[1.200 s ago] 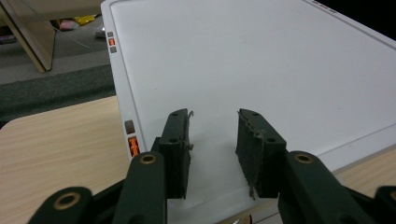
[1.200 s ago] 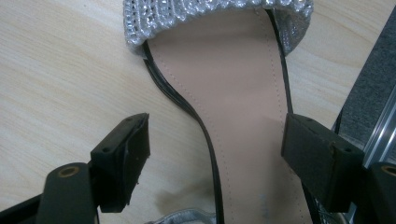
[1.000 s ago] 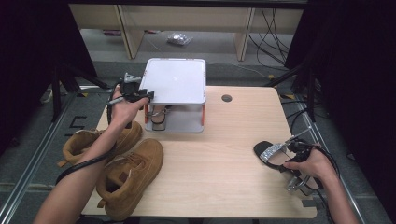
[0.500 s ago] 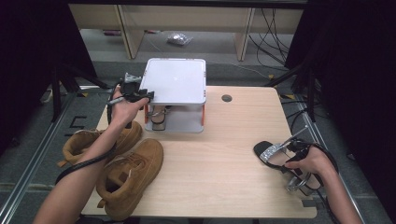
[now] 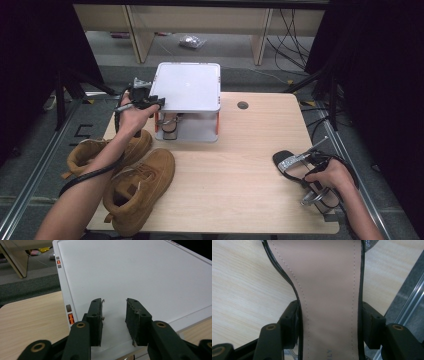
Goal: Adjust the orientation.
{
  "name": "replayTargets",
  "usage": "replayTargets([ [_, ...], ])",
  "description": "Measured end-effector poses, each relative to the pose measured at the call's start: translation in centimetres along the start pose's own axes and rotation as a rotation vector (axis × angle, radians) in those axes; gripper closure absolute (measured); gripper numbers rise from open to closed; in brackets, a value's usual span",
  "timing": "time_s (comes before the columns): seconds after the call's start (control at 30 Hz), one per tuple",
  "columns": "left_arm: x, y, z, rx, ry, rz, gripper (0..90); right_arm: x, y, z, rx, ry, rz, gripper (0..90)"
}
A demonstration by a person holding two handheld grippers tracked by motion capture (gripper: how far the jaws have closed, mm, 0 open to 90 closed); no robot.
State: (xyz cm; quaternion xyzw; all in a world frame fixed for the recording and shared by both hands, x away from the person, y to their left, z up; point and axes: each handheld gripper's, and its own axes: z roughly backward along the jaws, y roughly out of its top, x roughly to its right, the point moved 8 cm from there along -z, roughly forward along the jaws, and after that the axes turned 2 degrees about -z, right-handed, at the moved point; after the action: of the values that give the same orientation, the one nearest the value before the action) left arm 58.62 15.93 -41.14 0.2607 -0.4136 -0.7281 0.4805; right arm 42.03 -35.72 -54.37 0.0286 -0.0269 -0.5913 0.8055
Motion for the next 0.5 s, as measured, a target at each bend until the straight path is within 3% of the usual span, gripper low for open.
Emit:
replayTargets([
  [0.07,0.0,0.0,0.0,0.001,-0.002,-0.001,65.0,-0.7,0.0,0.2,-0.007,0.007,-0.032,43.1],
  [0.17,0.0,0.0,0.0,0.0,-0.002,-0.001,65.0,-2.4,0.3,0.4,-0.016,0.078,-0.124,43.2],
  [0.2,0.0,0.0,0.0,0.0,-0.001,0.001,65.0,-2.6,0.5,0.4,-0.005,0.082,-0.082,43.2],
  [0.27,0.0,0.0,0.0,0.0,-0.002,0.0,65.1,-3.0,0.7,0.2,0.013,0.093,-0.068,43.2],
  [0.3,0.0,0.0,0.0,0.001,-0.003,0.001,65.2,-4.2,0.8,0.6,-0.024,0.092,-0.112,43.2],
  [0.33,0.0,0.0,0.0,0.001,-0.003,0.001,65.3,-4.7,0.9,0.6,-0.016,0.093,-0.125,43.2],
  [0.43,0.0,0.0,0.0,0.002,-0.004,0.001,65.3,-6.2,1.4,0.7,-0.013,0.1,-0.151,43.3],
  [0.47,0.1,0.1,-0.1,0.014,-0.005,0.014,65.3,-6.5,1.5,0.8,-0.015,0.106,-0.128,43.3],
  [0.5,0.0,0.1,-0.1,0.013,-0.006,0.013,65.4,-7.1,1.6,0.9,-0.04,0.11,-0.144,43.3],
])
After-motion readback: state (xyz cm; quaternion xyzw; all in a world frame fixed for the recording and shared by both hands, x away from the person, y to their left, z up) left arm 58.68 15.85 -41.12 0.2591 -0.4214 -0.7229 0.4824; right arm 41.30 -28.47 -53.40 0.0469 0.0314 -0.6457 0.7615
